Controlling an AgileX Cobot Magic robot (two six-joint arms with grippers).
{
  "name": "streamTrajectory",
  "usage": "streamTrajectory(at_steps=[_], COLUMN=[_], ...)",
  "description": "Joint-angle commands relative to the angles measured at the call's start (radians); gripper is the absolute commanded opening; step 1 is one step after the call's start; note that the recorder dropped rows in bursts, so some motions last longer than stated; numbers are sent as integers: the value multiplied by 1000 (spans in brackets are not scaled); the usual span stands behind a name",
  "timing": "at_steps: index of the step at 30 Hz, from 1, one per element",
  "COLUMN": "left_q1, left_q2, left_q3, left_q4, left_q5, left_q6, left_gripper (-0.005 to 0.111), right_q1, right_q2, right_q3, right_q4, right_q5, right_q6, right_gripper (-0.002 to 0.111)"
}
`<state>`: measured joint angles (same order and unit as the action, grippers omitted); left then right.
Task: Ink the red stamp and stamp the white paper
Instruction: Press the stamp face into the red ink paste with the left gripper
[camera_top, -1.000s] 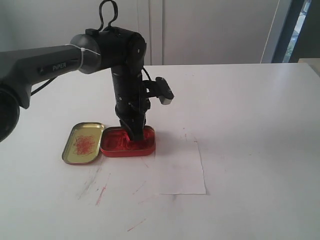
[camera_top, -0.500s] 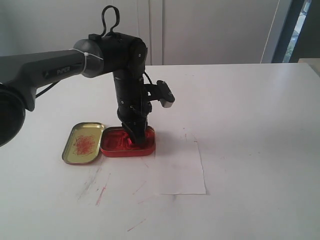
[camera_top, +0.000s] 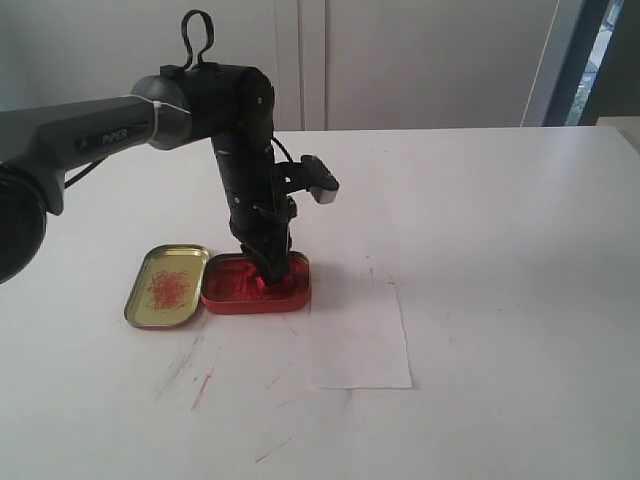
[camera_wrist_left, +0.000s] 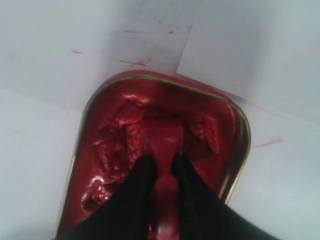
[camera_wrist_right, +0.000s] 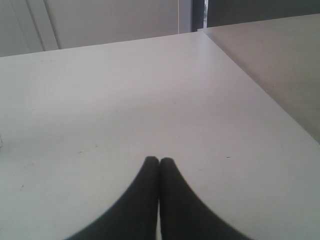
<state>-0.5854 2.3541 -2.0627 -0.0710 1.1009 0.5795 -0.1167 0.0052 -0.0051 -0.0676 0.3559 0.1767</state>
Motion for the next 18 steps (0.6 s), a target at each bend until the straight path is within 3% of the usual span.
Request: streamTrajectory(at_steps=[1, 18], left_q1=[4, 33], left_q2=[79, 81], left_q3=[26, 28], left_q4=[9, 7], left_q5=[-55, -108], left_q6=[1, -3], left_gripper=[0, 0], right_q1=[-4, -4], right_q2=[-5, -5], right_q3=[5, 5], right_q4=[-10, -10], right_q5=[-15, -15], right_q6=[7, 7], right_gripper=[0, 0])
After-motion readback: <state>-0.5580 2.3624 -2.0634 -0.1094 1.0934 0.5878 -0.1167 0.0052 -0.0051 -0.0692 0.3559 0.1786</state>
